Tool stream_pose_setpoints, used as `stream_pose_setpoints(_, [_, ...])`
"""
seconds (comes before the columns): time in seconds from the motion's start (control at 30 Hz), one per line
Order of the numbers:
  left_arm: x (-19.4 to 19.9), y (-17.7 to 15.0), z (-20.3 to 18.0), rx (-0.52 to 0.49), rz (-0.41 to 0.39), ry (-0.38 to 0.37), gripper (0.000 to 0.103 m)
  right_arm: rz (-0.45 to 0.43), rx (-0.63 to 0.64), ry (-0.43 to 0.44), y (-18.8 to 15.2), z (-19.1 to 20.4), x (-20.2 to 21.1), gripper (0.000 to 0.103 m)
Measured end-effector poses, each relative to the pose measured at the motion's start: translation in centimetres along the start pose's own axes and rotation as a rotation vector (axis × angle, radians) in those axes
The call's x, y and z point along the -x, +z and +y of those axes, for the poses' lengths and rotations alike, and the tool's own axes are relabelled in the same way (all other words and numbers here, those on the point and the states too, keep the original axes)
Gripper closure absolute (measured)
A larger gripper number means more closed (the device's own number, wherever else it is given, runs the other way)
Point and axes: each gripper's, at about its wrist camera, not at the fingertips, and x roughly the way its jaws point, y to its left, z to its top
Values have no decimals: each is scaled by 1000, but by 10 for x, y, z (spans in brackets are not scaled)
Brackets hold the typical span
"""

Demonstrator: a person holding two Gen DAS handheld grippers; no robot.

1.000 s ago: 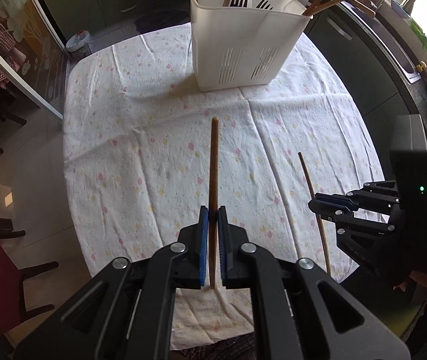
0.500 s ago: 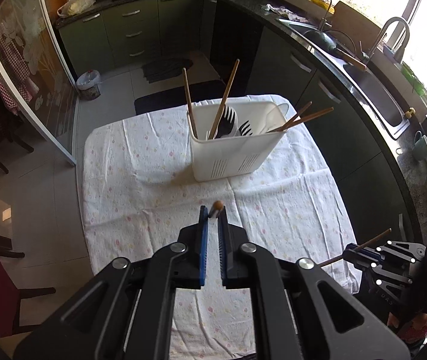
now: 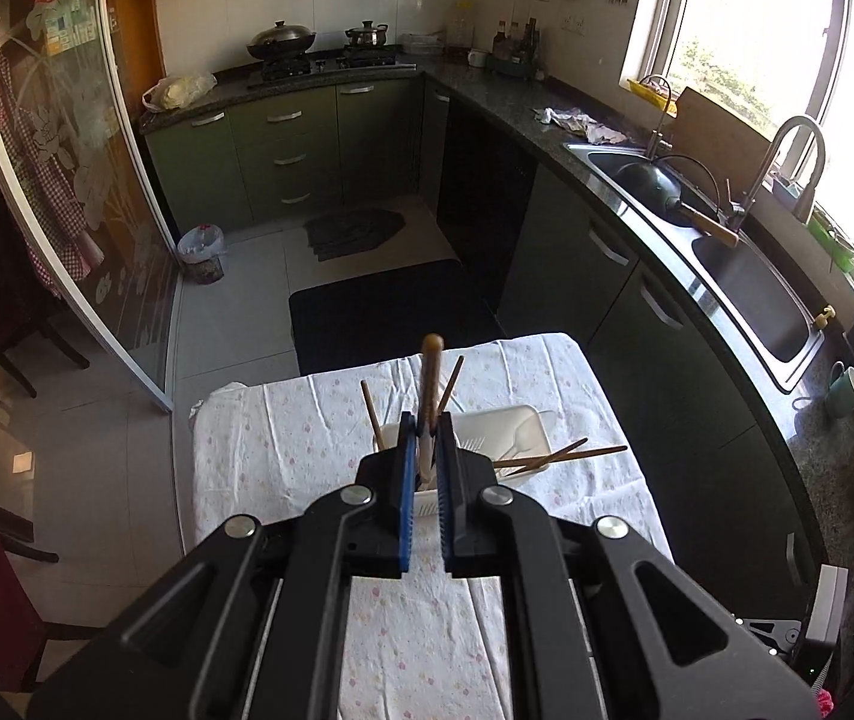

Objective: Organize utensils
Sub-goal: 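Carry the chopstick into the holder and open the left gripper while the right carries its chopstick, then lower the held chopstick into the holder and open the right gripper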

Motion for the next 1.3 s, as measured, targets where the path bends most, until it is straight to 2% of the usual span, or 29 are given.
stream_pose_setpoints(0.3, [-59,-2,-4,-15,91,41,97,-25,-4,15,8,-2,11,96])
stream_pose_setpoints(0.43, [-87,-11,2,-13,143,54,96,-58,12,20,22,9,22,96])
stream_pose_setpoints(0.5, [-95,-16,6,-7,160,47,92,-87,19,24,33,16,30,96])
stream_pose_setpoints(0.67, [-88,-25,12,-1,149,15,74,-176,29,54,73,36,55,96])
stream_pose_setpoints(0.8, [-62,-33,15,-11,105,-17,69,-264,30,73,112,54,76,96])
stream_pose_setpoints(0.9, [-46,-47,21,-19,91,-39,65,-328,26,49,142,66,84,96])
stream_pose_setpoints(1.1, [-39,-83,33,-44,121,-56,65,-344,14,-75,198,84,51,96])
stream_pose_setpoints(1.3, [-40,-118,51,-41,158,-87,65,-265,-4,-135,221,81,-16,96])
